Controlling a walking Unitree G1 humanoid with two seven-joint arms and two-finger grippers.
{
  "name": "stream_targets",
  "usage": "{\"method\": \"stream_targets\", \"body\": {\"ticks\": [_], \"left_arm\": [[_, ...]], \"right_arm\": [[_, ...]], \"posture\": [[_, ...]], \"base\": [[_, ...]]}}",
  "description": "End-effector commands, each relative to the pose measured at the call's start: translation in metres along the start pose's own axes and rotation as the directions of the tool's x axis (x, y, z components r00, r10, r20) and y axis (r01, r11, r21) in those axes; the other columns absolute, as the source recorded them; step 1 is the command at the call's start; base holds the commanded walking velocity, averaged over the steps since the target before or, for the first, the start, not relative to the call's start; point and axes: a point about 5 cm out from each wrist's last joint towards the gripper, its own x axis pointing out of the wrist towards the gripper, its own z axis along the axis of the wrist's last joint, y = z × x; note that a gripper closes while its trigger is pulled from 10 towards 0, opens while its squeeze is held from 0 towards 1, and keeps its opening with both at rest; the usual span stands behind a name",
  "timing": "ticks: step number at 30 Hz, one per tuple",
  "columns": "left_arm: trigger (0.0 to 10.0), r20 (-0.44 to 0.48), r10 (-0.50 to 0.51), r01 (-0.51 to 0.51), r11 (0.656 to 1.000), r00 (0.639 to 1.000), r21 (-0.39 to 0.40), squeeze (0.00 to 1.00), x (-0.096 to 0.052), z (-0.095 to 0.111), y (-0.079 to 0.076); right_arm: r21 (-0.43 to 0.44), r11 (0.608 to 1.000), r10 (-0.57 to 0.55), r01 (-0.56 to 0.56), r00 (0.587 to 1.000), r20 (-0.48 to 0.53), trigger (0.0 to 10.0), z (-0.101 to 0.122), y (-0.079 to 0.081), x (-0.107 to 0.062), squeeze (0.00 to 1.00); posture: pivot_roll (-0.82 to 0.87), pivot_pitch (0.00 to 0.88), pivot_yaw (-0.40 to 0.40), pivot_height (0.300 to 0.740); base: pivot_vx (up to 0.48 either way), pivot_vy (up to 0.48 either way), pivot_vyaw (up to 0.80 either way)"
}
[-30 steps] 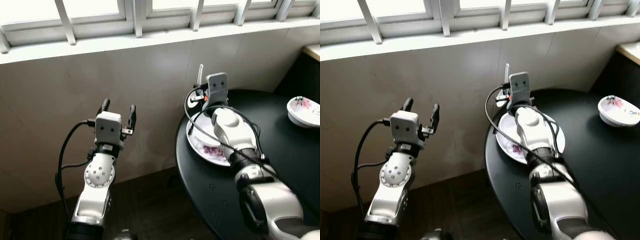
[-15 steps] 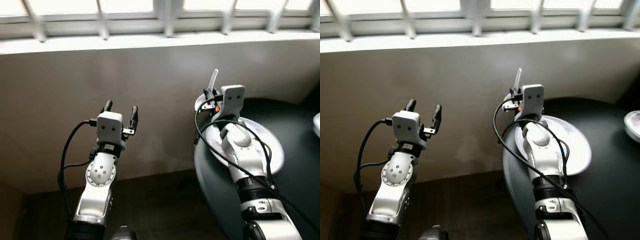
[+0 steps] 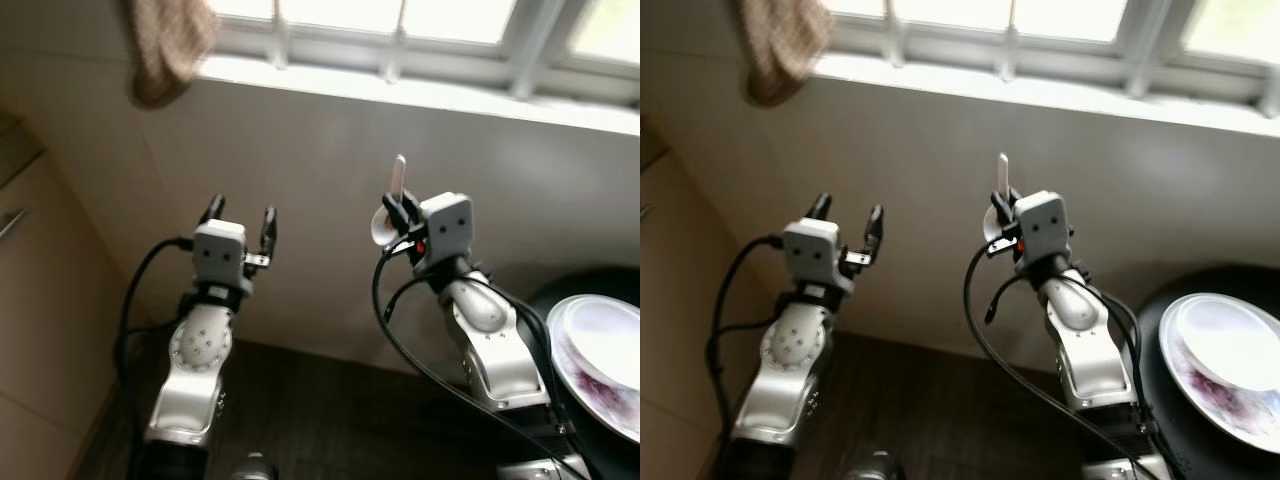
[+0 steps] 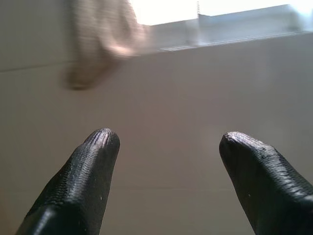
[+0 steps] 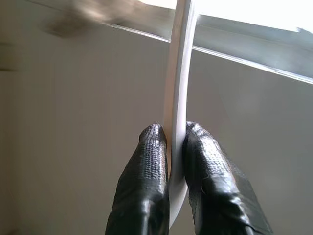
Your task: Kitchen organization
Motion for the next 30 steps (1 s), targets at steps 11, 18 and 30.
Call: {"method": "stream_targets", "body": {"ticks": [11,18,30], "left_arm": [[10.0,-0.015,-0.039,0.039,0.999,0.999,-0.014,0.00,-0.001,-0.001,-0.011],[10.0,-0.016,-0.039,0.039,0.999,0.999,-0.014,0.00,-0.001,0.000,-0.010],[10.0,0.021,-0.046,0.046,0.999,0.999,-0.004,0.00,-0.002,0.004,-0.010]], "right_arm": [[-0.136,0.991,0.006,-0.013,0.999,-0.049,0.0,-0.006,-0.001,-0.007,0.00],[-0.138,0.990,-0.018,0.010,0.998,-0.055,0.0,-0.009,-0.002,-0.003,0.00],[-0.128,0.990,-0.060,0.055,0.997,-0.039,0.0,-0.008,-0.005,0.004,0.00]], "posture": [[0.04,0.020,-0.076,0.740],[0.05,0.025,-0.071,0.740],[0.05,0.025,-0.065,0.740]], "base": [[0.000,0.268,0.80],[0.000,0.476,0.80],[0.000,0.119,0.80]]}}
